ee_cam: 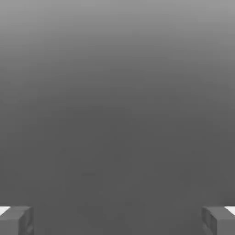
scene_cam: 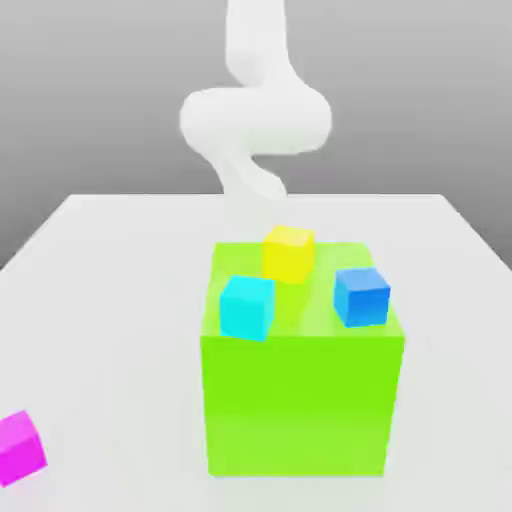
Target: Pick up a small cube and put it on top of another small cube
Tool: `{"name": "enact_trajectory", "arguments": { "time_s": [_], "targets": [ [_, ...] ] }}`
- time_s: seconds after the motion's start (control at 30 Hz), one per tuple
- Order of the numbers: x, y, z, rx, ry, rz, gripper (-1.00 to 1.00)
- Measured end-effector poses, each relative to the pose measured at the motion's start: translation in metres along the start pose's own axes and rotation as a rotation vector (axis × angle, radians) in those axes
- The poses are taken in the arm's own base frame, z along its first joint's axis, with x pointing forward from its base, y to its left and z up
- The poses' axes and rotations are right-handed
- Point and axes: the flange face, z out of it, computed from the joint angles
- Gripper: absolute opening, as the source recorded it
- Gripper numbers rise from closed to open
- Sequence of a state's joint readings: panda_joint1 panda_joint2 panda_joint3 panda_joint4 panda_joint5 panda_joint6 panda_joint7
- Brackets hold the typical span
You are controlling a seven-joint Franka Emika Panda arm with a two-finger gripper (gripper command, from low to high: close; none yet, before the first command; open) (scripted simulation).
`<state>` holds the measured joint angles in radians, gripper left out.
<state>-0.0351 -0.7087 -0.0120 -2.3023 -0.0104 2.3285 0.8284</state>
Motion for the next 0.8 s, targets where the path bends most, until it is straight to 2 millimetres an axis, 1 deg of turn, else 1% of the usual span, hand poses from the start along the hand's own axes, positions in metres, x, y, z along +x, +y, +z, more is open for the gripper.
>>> {"name": "enact_trajectory", "arguments": {
  "time_s": [0.1, 0.17, 0.27, 0.37, 0.53, 0.63, 0.7, 0.8],
  "targets": [
    [0.019, 0.019, 0.056, -0.086, -0.026, 0.076, 0.00],
    [0.030, 0.035, 0.092, -0.140, -0.043, 0.125, 0.00],
    [0.044, 0.066, 0.143, -0.219, -0.069, 0.202, 0.00],
    [0.055, 0.103, 0.191, -0.296, -0.094, 0.281, 0.00],
    [0.063, 0.177, 0.265, -0.422, -0.138, 0.418, 0.00],
    [0.065, 0.235, 0.301, -0.500, -0.158, 0.517, 0.00],
    [0.060, 0.270, 0.324, -0.547, -0.176, 0.574, 0.00],
    [0.045, 0.319, 0.357, -0.614, -0.210, 0.649, 0.00]
  ]
}}
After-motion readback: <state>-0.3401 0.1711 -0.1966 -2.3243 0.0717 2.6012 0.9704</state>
